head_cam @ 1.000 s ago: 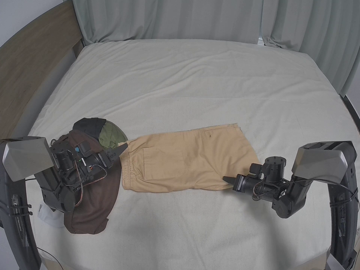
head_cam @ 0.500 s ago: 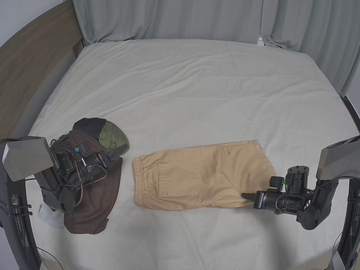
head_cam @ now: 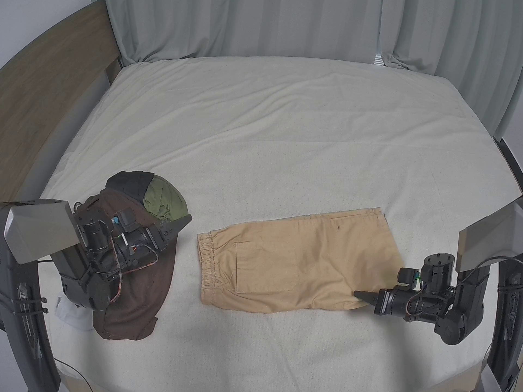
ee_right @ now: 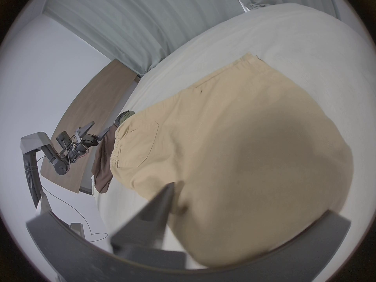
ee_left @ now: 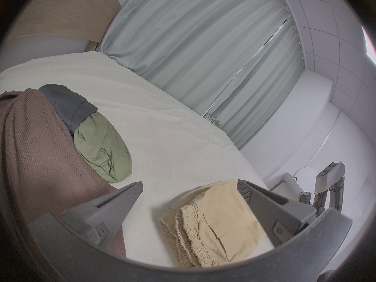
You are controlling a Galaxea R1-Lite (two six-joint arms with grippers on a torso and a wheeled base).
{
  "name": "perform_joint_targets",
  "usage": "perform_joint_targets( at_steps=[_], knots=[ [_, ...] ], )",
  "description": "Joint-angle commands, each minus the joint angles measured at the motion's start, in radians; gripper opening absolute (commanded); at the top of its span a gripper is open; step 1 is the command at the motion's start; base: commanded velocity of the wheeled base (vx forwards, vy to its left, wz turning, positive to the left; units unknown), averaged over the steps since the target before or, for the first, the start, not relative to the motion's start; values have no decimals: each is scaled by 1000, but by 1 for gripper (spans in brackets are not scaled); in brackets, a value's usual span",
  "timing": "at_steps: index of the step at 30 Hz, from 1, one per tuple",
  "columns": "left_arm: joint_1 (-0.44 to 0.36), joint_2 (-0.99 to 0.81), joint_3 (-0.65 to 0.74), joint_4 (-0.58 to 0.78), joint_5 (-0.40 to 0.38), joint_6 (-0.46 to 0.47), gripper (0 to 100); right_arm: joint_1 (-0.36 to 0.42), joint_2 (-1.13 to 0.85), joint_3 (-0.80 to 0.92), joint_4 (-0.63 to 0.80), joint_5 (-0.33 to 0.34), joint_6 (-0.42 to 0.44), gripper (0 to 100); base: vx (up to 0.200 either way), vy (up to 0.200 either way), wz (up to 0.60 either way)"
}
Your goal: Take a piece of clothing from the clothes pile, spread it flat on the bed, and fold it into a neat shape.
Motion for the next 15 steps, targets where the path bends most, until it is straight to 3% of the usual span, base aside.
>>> perform_joint_targets(
  at_steps=[1, 5, 15],
  knots=[
    [0, -2, 2, 0, -30, 1, 100, 2, 23, 12, -1, 1, 5, 100, 0, 0, 0],
    [13, -17, 19, -2, -126, 10, 100, 5, 18, 49, -1, 1, 3, 100, 0, 0, 0],
    [22, -19, 16, -2, -151, 53, 100, 63, -97, 190, 1, 21, 0, 100, 0, 0, 0]
  ],
)
